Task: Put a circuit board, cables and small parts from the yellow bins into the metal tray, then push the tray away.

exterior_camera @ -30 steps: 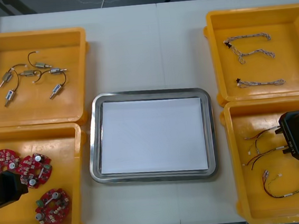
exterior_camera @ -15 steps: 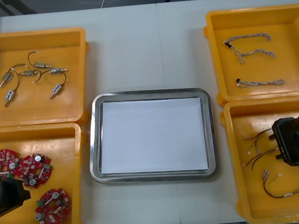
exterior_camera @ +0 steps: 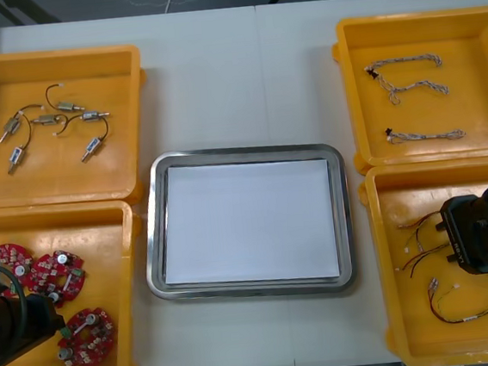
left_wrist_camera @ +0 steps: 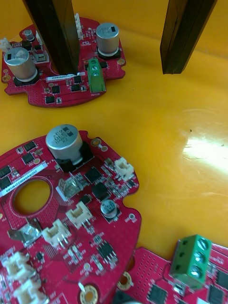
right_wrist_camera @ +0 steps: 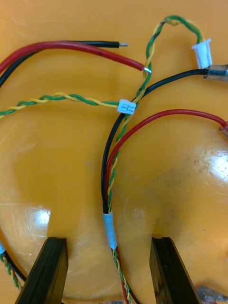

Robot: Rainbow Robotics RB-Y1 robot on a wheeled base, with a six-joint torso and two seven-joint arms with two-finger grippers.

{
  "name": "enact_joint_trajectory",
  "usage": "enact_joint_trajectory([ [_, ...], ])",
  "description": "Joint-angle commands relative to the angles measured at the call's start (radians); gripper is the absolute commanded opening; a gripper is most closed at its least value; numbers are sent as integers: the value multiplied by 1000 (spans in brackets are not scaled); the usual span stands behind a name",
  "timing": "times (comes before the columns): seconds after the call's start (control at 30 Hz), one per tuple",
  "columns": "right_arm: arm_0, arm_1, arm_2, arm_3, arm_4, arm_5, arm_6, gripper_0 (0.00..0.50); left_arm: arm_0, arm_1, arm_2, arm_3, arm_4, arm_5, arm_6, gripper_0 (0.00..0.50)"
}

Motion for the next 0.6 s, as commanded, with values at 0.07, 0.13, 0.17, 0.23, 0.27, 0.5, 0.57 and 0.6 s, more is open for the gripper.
enact_joint_trajectory([
  [0.07,29,8,28,-3,15,-4,-31,67,6,-26,-35,-4,-22,-6,109,500],
  [0.13,29,6,28,-3,18,-4,-29,0,6,-33,-37,-4,-25,-6,112,500],
  [0.17,29,5,28,-3,20,-4,-27,0,4,-37,-38,-4,-27,-6,115,500],
  [0.23,29,3,28,-3,24,-4,-26,0,1,-43,-40,-2,-33,-4,117,500],
  [0.27,27,1,28,-3,27,-4,-26,0,-2,-49,-41,-1,-36,-3,118,500],
  [0.5,-25,-26,2,-3,3,78,-24,0,-30,-69,-47,36,-58,-3,120,500],
  [0.57,-57,-37,-21,-3,-29,137,-23,0,-34,-72,-47,42,-62,-3,118,500],
  [0.6,-74,-40,-34,-6,-45,163,-21,0,-34,-72,-47,42,-64,-3,118,500],
])
